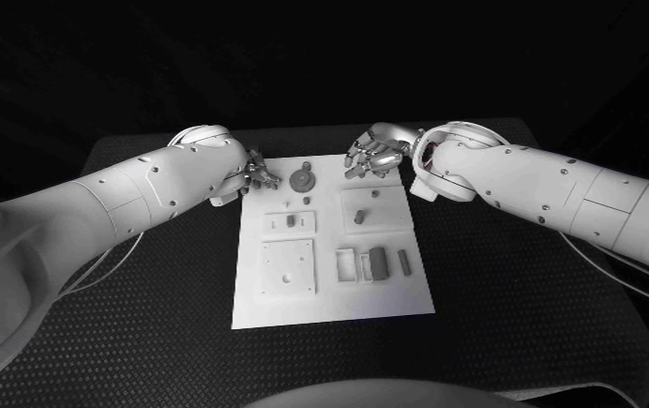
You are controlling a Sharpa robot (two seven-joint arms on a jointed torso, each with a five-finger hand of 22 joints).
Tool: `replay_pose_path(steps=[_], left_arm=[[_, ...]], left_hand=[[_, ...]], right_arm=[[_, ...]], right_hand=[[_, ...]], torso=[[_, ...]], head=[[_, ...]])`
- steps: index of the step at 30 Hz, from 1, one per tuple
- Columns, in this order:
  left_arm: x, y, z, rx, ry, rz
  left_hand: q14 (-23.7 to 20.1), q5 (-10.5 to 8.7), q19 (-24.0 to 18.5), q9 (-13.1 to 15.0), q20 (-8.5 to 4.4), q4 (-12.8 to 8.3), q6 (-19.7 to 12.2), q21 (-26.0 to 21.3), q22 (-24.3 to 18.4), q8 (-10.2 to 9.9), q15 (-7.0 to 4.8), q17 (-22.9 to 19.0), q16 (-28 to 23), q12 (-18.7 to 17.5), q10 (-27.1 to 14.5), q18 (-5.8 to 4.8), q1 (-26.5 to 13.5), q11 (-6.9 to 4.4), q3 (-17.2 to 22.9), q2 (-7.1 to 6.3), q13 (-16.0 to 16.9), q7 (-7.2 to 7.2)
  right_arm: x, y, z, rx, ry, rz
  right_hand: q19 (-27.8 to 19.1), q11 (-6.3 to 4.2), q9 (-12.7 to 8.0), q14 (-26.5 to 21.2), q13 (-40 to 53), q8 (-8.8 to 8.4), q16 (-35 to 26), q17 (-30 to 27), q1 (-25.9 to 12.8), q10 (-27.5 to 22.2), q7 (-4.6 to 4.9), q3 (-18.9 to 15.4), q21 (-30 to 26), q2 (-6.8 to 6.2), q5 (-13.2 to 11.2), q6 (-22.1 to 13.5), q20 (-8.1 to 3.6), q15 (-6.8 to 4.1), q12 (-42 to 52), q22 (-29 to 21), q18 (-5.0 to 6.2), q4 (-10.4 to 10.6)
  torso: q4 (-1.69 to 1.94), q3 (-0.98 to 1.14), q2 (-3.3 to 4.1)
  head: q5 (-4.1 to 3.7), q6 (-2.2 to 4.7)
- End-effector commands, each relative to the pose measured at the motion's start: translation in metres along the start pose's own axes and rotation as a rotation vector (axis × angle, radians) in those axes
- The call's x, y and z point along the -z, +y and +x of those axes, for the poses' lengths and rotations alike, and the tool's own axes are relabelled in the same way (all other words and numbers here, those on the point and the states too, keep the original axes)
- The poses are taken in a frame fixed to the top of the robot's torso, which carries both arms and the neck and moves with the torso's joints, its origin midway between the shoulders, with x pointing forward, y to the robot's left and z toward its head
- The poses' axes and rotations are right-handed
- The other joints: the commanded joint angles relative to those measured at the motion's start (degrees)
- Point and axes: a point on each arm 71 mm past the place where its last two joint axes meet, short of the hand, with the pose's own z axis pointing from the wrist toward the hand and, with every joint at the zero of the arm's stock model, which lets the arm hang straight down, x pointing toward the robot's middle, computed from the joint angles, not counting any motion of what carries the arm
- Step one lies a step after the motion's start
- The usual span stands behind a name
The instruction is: Assemble the parts on the task board
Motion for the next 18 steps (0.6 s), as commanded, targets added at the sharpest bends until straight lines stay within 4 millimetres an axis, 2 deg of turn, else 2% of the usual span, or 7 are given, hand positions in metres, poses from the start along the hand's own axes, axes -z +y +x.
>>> replay_pose_path(steps=[1, 7, 10, 15, 16, 17, 18], left_arm=[[0.0, -0.0009, 0.0022, 0.018, 0.03, 0.003], [-0.0001, -0.0009, 0.0028, 0.033, 0.041, 0.006], [-0.0001, -0.0012, 0.0026, 0.051, 0.038, 0.01], [-0.0001, -0.0007, 0.0027, 0.087, 0.046, 0.019], [0.0001, -0.0005, 0.0026, 0.092, 0.046, 0.02], [0.0002, -0.0003, 0.0026, 0.096, 0.047, 0.021], [0.0005, 0.0004, 0.0026, 0.106, 0.047, 0.022]], left_hand=[[-0.2, 0.5, -0.1, 0.5, -0.04, -1.0, -0.2, 0.3, 1.3, 0.2, -0.26, 0.1, 0.2, 0.3, 0.2, -0.78, 1.6, -0.08, 0.0, 0.54, 0.1, 0.06], [-0.2, 0.75, -0.3, 0.9, 0.02, -2.5, -0.3, 0.4, 1.3, 0.1, -0.22, 0.1, 0.2, 0.3, 0.1, -0.78, 3.3, -0.06, 0.0, 0.54, 0.2, 0.1], [-0.2, 1.09, -0.4, 1.1, 0.07, -3.7, -0.3, 0.5, 1.3, 0.0, -0.2, 0.1, 0.2, 0.2, 0.1, -0.78, 4.6, -0.04, 0.5, 0.99, 0.2, 0.11], [-0.3, 2.96, -0.7, 1.5, 0.36, -7.8, -0.1, 0.6, 1.3, 0.0, -0.07, 0.2, 0.3, 0.2, 0.2, -0.77, 7.4, -0.03, 2.4, 2.33, 0.2, 0.16], [-0.3, 1.04, -0.7, 1.6, 0.46, -8.4, 0.0, 0.6, 1.2, -0.1, -0.01, 0.2, 0.3, 0.2, 0.3, -0.78, 7.5, 0.05, 3.9, 2.03, 0.2, 0.12], [-0.2, -0.64, -0.7, 1.6, 0.63, -8.4, 0.2, 0.6, 1.2, -0.3, 0.06, 0.2, 0.2, 0.1, 0.4, -0.78, 6.9, 0.07, 6.5, 1.19, 0.2, 0.23], [-0.1, -0.58, -0.6, 1.7, 0.56, -9.0, 0.3, 0.7, 1.2, -0.3, 0.07, 0.2, 0.2, 0.1, 0.4, -0.78, 6.6, 0.03, 7.6, 1.17, 0.2, 0.21]], right_arm=[[-0.0004, 0.0011, 0.0015, 0.001, 0.014, -0.009], [-0.0005, 0.0016, 0.0018, 0.001, 0.015, -0.01], [-0.0004, 0.0014, 0.0016, 0.001, 0.015, -0.01], [-0.0001, 0.0011, 0.0014, 0.001, 0.013, -0.009], [-0.0001, 0.0011, 0.0014, 0.001, 0.013, -0.009], [-0.0001, 0.0012, 0.0014, 0.001, 0.014, -0.009], [0.0001, 0.001, 0.0014, 0.001, 0.014, -0.009]], right_hand=[[-0.3, 0.22, 0.1, -0.4, 0.1, -0.24, -0.1, -0.1, -0.4, -0.2, 1.0, 0.0, -0.2, 0.06, 0.2, 0.6, -0.22, -0.07, 0.3, 1.0, 0.63, 0.3], [-0.3, 0.22, 0.1, -0.4, 0.1, -0.24, -0.1, -0.1, -0.5, -0.2, 1.0, 0.0, -0.2, 0.07, 0.2, 0.6, -0.22, -0.07, 0.3, 1.0, 0.63, 0.3], [-0.3, 0.22, 0.1, -0.4, 0.1, -0.25, -0.1, -0.1, -0.5, -0.2, 1.0, 0.0, -0.2, 0.07, 0.2, 0.6, -0.22, -0.07, 0.3, 1.0, 0.63, 0.3], [-0.3, 0.22, 0.1, -0.4, 0.1, -0.25, -0.1, -0.1, -0.5, -0.2, 1.0, 0.0, -0.2, 0.08, 0.2, 0.7, -0.22, -0.07, 0.3, 1.0, 0.63, 0.3], [-0.3, 0.22, 0.1, -0.4, 0.1, -0.25, -0.1, -0.1, -0.5, -0.2, 1.0, 0.0, -0.2, 0.07, 0.2, 0.7, -0.22, -0.07, 0.3, 1.0, 0.63, 0.3], [-0.3, 0.22, 0.1, -0.4, 0.1, -0.25, -0.1, -0.1, -0.5, -0.2, 1.0, 0.0, -0.2, 0.08, 0.2, 0.7, -0.22, -0.07, 0.3, 1.0, 0.63, 0.3], [-0.3, 0.22, 0.1, -0.4, 0.1, -0.25, -0.1, -0.1, -0.5, -0.2, 1.0, 0.0, -0.2, 0.08, 0.2, 0.7, -0.22, -0.07, 0.3, 1.0, 0.63, 0.3]], torso=[[-0.01, 0.04, 0.01], [0.01, 0.06, 0.01], [0.01, 0.08, 0.02], [0.03, 0.08, 0.0], [0.04, 0.08, -0.01], [0.04, 0.09, -0.03], [0.03, 0.09, -0.03]], head=[[0.01, -0.1], [0.01, -0.15], [0.01, -0.16], [0.12, -0.16], [0.13, -0.16], [0.13, -0.17], [0.13, -0.18]])
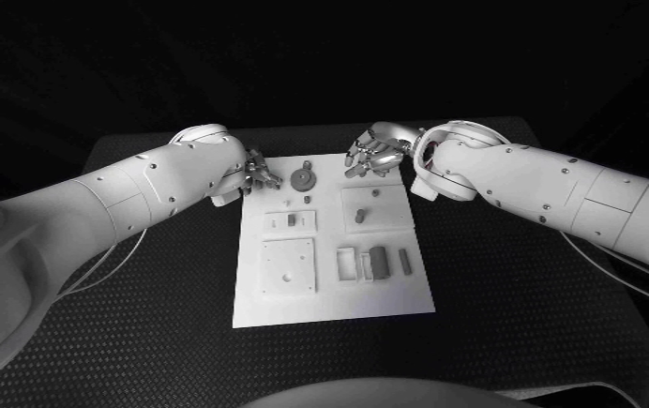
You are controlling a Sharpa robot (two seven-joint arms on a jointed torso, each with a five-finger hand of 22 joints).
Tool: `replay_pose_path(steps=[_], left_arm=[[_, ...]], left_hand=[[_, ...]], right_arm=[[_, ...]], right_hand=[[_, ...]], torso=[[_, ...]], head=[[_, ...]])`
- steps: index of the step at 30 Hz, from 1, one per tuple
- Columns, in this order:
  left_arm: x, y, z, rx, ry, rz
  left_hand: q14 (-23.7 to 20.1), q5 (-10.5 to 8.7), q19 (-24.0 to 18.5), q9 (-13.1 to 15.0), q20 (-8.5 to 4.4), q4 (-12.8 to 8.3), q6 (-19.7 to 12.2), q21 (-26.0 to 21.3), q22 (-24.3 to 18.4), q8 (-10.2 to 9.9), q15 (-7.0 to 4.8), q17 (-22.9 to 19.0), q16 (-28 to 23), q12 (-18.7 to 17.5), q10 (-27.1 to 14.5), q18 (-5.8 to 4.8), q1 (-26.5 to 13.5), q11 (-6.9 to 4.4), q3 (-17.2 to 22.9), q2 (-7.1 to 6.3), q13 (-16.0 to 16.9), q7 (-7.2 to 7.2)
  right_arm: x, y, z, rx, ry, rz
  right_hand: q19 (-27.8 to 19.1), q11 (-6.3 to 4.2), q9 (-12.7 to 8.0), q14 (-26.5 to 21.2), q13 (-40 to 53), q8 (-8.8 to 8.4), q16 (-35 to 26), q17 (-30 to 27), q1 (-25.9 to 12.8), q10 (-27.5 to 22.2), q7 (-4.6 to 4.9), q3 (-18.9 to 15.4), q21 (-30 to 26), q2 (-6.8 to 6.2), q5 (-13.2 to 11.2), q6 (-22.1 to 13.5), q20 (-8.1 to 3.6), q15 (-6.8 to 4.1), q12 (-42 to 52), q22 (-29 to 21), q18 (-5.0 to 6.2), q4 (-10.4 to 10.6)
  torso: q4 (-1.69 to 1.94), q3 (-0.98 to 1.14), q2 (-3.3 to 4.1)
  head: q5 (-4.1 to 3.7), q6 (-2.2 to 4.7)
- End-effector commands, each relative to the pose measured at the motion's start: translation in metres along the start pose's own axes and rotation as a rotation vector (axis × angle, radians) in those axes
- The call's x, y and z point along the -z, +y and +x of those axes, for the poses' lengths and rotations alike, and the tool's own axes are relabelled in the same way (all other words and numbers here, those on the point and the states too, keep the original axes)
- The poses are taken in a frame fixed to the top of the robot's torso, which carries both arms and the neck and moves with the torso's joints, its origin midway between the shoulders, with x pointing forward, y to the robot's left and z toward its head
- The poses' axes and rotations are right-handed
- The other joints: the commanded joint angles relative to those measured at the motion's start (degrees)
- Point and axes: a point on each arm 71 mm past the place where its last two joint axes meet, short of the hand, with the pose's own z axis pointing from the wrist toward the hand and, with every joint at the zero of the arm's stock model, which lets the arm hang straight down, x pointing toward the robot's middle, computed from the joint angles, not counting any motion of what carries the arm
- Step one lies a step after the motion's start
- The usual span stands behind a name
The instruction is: Assemble the parts on the task board
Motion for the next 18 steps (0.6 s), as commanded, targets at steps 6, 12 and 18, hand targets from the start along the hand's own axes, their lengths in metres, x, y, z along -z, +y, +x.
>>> replay_pose_path(steps=[6, 12, 18], left_arm=[[0.003, 0.007, 0.001, 0.123, 0.042, 0.015], [0.01, 0.017, 0.005, 0.198, 0.086, 0.017], [0.02, 0.023, 0.008, 0.22, 0.101, 0.027]], left_hand=[[0.7, -0.36, 0.3, 2.6, 0.03, -19.1, 1.2, 1.6, 1.2, 0.0, -0.03, 0.1, 0.4, 0.1, 1.1, -0.77, -10.7, 0.04, 17.9, 2.28, 0.1, 0.17], [1.0, -0.37, 0.7, 3.2, 0.0, -24.2, 1.5, 2.1, 1.2, 0.0, -0.01, 0.1, 0.4, 0.1, 1.4, -0.77, -16.5, -0.04, 22.4, 2.67, 0.1, 0.14], [1.2, -0.36, 0.8, 3.4, -0.07, -25.3, 1.7, 2.3, 1.2, 0.0, -0.04, 0.1, 0.4, 0.1, 1.6, -0.77, -17.6, -0.09, 23.4, 2.77, 0.1, 0.1]], right_arm=[[0.001, -0.002, 0.0, 0.001, 0.009, -0.002], [0.002, -0.004, -0.001, 0.002, 0.006, 0.003], [0.003, -0.006, -0.002, 0.002, 0.004, 0.007]], right_hand=[[-0.3, 0.22, 0.1, -0.4, 0.1, -0.25, -0.1, -0.1, -0.5, -0.2, 1.09, 0.0, -0.2, 0.08, 0.2, 0.6, -0.22, -0.09, 0.3, 1.0, 0.6, 0.3], [-0.3, 0.22, 0.1, -0.4, 0.1, -0.26, -0.1, -0.1, -0.5, -0.2, 1.09, 0.0, -0.2, 0.08, 0.2, 0.6, -0.22, -0.09, 0.3, 1.0, 0.6, 0.3], [-0.3, 0.22, 0.1, -0.4, 0.1, -0.26, -0.1, -0.1, -0.5, -0.2, 1.09, 0.0, -0.2, 0.07, 0.2, 0.6, -0.22, -0.1, 0.3, 1.0, 0.6, 0.3]], torso=[[0.09, -0.01, -0.08], [0.17, -0.01, -0.15], [0.38, -0.05, -0.13]], head=[[0.07, 0.05], [0.12, 0.22], [0.08, 0.13]])
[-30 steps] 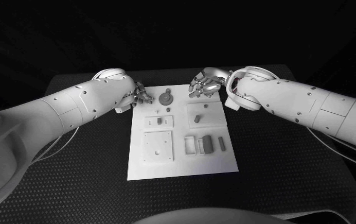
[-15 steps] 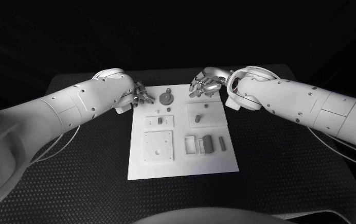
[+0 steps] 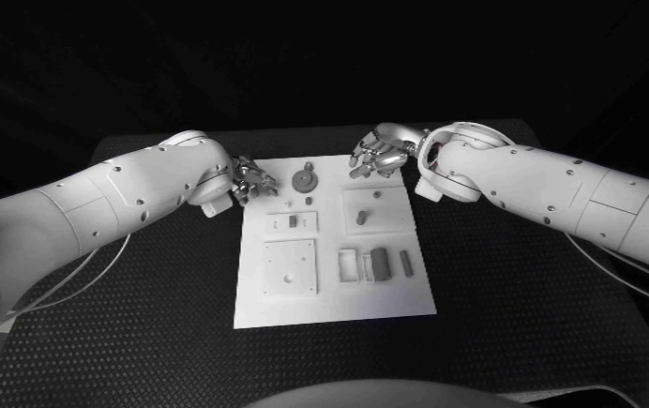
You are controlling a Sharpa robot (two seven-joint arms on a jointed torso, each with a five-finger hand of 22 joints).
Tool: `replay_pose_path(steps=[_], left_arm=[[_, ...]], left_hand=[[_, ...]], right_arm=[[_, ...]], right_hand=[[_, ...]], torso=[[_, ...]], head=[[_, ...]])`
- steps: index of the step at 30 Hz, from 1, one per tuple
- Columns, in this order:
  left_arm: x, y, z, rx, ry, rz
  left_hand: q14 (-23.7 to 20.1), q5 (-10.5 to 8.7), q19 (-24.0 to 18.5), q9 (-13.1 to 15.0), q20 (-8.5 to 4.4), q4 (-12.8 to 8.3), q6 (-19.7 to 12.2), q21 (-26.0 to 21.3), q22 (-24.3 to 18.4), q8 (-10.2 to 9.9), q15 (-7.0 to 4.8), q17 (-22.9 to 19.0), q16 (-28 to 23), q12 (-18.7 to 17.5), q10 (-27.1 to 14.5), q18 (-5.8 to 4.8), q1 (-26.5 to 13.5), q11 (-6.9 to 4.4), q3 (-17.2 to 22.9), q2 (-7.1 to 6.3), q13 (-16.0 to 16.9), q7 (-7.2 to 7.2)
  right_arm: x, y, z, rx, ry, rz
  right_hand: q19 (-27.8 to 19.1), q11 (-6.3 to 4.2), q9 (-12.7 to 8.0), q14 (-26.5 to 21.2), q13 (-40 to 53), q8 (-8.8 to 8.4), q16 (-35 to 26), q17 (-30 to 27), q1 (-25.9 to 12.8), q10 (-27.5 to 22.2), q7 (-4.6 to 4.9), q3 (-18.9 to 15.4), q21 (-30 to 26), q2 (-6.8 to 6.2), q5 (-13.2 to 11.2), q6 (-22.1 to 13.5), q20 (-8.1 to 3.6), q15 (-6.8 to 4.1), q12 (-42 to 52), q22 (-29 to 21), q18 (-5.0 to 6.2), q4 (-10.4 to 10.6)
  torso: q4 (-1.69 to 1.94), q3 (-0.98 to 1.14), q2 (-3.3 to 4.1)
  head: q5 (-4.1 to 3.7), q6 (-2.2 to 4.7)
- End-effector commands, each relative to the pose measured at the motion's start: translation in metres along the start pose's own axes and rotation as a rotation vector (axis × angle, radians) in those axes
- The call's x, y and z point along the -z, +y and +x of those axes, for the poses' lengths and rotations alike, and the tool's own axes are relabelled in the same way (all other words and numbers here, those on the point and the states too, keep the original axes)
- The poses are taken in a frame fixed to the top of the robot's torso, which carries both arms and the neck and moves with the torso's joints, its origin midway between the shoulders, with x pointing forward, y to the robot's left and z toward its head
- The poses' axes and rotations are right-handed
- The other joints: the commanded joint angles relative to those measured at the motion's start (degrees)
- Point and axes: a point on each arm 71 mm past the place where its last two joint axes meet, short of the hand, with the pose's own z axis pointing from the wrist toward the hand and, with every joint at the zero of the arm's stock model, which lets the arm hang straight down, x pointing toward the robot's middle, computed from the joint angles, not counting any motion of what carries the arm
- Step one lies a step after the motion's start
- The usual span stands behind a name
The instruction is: Assemble the parts on the task board
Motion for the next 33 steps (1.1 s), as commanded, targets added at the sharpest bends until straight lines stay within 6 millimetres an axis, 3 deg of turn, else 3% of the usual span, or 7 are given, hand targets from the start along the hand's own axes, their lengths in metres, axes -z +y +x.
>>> replay_pose_path(steps=[1, 16, 33], left_arm=[[0.005, -0.001, 0.003, 0.058, 0.015, 0.009], [0.029, 0.0, 0.018, -0.045, 0.018, 0.057], [0.034, 0.009, 0.038, -0.214, 0.011, 0.037]], left_hand=[[0.4, 0.18, 0.3, 0.1, 0.04, -11.7, 0.9, 0.2, 1.2, 0.2, -0.07, 0.1, 0.2, 0.1, 0.5, -0.78, -0.4, 0.0, 11.4, -0.05, 0.1, 0.38], [0.6, 0.16, 0.5, 0.2, -0.04, -12.5, 1.1, 0.4, 1.2, 0.2, -0.1, 0.1, 0.3, 0.1, 0.7, -0.78, -0.8, -0.07, 12.1, -0.21, 0.1, 0.31], [0.8, 0.15, 0.6, 0.3, -0.07, -12.7, 1.3, 0.5, 1.2, 0.2, -0.07, 0.1, 0.3, 0.1, 0.9, -0.77, -1.1, -0.11, 12.5, -0.35, 0.1, 0.26]], right_arm=[[0.0, 0.001, 0.001, 0.001, 0.01, -0.007], [0.002, -0.001, 0.0, 0.001, 0.008, -0.004], [0.002, -0.002, -0.001, 0.002, 0.007, -0.002]], right_hand=[[-0.3, 0.21, 0.1, -0.3, 0.1, -0.26, -0.1, -0.1, -0.5, -0.2, 1.1, 0.0, -0.2, 0.07, 0.2, 0.5, -0.22, 0.02, 0.3, 1.0, 0.76, 0.3], [-0.3, 0.21, 0.1, -0.3, 0.1, -0.27, -0.1, -0.1, -0.5, -0.2, 1.09, 0.0, -0.2, 0.06, 0.2, 0.5, -0.22, 0.02, 0.3, 1.0, 0.76, 0.3], [-0.3, 0.21, 0.1, -0.3, 0.1, -0.28, -0.1, -0.1, -0.5, -0.2, 1.09, 0.0, -0.2, 0.06, 0.2, 0.5, -0.22, 0.02, 0.3, 1.0, 0.76, 0.3]], torso=[[0.09, -0.05, -0.03], [-0.03, -0.08, 0.06], [-0.05, -0.01, 0.03]], head=[[0.02, -0.03], [0.27, 0.07], [0.41, -0.21]])
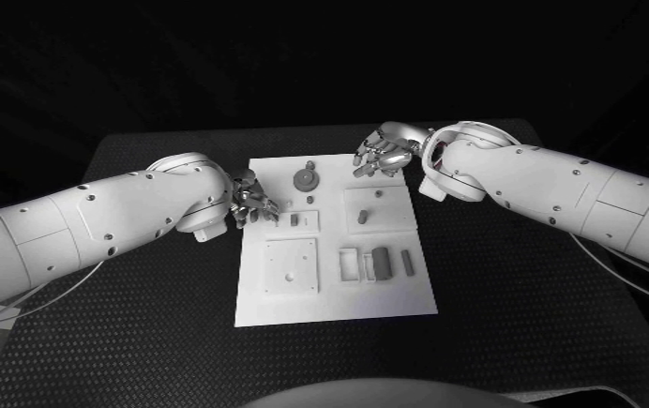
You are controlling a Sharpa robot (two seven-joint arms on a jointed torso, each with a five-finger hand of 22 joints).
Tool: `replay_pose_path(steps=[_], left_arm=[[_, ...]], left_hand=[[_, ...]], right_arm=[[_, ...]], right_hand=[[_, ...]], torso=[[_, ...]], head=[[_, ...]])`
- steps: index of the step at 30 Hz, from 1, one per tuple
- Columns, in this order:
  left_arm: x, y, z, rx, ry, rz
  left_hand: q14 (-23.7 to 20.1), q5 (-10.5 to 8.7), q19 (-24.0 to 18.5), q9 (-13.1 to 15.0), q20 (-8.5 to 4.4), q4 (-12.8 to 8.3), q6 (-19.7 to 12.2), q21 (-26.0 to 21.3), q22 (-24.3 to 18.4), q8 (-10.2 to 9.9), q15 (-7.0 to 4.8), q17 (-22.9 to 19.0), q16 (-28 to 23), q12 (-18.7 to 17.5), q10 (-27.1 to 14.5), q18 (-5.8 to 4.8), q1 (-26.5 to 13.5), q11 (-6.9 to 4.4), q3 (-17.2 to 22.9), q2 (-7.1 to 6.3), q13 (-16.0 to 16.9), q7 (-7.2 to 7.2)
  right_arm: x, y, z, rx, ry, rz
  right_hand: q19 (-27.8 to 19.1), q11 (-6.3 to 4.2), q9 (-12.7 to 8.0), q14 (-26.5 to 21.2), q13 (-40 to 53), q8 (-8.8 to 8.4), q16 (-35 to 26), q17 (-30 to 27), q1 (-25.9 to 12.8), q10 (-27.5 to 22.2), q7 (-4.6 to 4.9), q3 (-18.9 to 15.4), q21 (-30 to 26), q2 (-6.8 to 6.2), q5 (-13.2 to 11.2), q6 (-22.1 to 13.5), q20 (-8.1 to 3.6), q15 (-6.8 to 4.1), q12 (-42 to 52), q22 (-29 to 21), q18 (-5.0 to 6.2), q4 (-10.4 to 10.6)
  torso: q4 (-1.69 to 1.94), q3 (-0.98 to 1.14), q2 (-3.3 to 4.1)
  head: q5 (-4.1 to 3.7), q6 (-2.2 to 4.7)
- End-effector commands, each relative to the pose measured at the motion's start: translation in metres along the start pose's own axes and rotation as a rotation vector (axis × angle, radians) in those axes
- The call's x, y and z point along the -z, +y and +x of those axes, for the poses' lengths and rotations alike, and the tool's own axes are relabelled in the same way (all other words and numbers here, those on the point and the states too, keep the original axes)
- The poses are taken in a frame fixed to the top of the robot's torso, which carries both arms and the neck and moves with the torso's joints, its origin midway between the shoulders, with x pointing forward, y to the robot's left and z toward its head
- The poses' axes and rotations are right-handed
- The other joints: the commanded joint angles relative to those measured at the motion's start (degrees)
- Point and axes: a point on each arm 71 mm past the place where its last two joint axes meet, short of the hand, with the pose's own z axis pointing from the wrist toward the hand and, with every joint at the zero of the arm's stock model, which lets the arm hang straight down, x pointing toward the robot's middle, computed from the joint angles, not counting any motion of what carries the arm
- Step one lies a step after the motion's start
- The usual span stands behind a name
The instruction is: Assemble the parts on the task board
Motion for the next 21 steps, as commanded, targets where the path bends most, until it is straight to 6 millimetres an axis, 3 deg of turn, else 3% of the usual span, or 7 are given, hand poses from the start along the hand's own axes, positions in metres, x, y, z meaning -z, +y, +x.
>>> replay_pose_path(steps=[1, 21], left_arm=[[0.0005, -0.0001, -0.0001, -0.058, -0.021, -0.01], [-0.0019, -0.0013, 0.0032, -0.066, -0.026, -0.012]], left_hand=[[0.3, 0.38, 0.3, 0.1, 0.02, -10.1, 0.7, 0.2, 1.2, 0.2, -0.19, 0.1, 0.3, 0.1, 0.5, -0.77, 0.1, -0.1, 9.9, 0.72, 0.1, 0.37], [0.4, 0.37, 0.4, 0.1, 0.0, -10.2, 0.7, 0.2, 1.2, 0.2, -0.2, 0.1, 0.3, 0.1, 0.6, -0.77, 0.1, -0.12, 10.1, 0.71, 0.1, 0.35]], right_arm=[[0.0001, 0.0007, 0.0009, 0.001, 0.01, -0.008], [0.0003, 0.0005, 0.0008, 0.001, 0.01, -0.008]], right_hand=[[-0.3, 0.21, 0.1, -0.4, 0.1, -0.28, -0.1, -0.1, -0.5, -0.2, 0.98, 0.0, -0.2, 0.06, 0.2, 0.7, -0.22, -0.08, 0.3, 1.0, 0.88, 0.3], [-0.3, 0.21, 0.1, -0.4, 0.1, -0.29, -0.1, -0.1, -0.6, -0.3, 0.98, 0.0, -0.2, 0.07, 0.2, 0.7, -0.22, -0.08, 0.3, 1.0, 0.88, 0.4]], torso=[[-0.01, 0.06, 0.01], [-0.06, 0.08, 0.03]], head=[[0.1, -0.12], [0.02, -0.22]])
